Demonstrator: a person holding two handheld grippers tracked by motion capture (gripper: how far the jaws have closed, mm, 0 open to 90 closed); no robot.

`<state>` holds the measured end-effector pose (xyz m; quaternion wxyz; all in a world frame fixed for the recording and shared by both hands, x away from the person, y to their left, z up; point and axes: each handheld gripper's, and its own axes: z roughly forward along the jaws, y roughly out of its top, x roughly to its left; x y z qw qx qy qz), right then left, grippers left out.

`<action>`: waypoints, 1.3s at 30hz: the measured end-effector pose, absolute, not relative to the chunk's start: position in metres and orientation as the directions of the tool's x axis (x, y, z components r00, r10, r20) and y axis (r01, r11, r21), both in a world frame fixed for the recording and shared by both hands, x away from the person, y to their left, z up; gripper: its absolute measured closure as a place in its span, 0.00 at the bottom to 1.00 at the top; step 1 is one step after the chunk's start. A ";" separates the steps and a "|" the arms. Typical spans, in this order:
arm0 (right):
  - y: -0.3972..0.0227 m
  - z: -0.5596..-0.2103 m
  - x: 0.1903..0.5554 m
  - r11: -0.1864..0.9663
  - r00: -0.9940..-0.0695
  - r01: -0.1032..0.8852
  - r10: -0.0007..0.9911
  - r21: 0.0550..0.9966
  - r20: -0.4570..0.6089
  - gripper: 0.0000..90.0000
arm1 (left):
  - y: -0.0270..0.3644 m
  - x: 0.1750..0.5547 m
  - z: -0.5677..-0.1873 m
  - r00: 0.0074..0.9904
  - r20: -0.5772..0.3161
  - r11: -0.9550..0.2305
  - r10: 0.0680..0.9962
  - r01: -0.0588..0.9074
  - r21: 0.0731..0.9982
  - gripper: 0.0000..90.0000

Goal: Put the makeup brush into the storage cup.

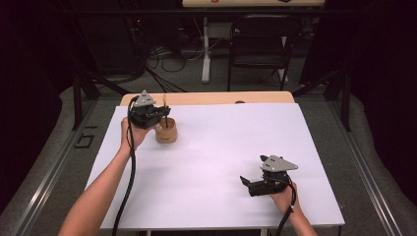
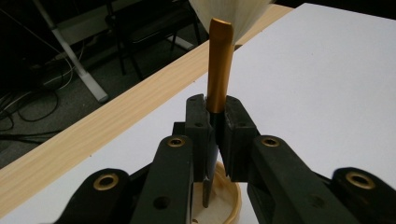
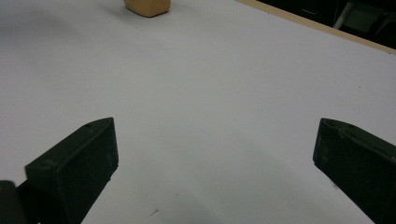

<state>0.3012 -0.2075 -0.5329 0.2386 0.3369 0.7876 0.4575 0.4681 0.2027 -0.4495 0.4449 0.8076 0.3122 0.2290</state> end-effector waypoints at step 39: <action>-0.213 -0.523 0.296 0.315 -0.645 0.272 0.761 0.910 -0.071 0.00 | 0.213 0.433 -0.452 0.709 0.080 -0.410 0.701 0.309 0.858 0.03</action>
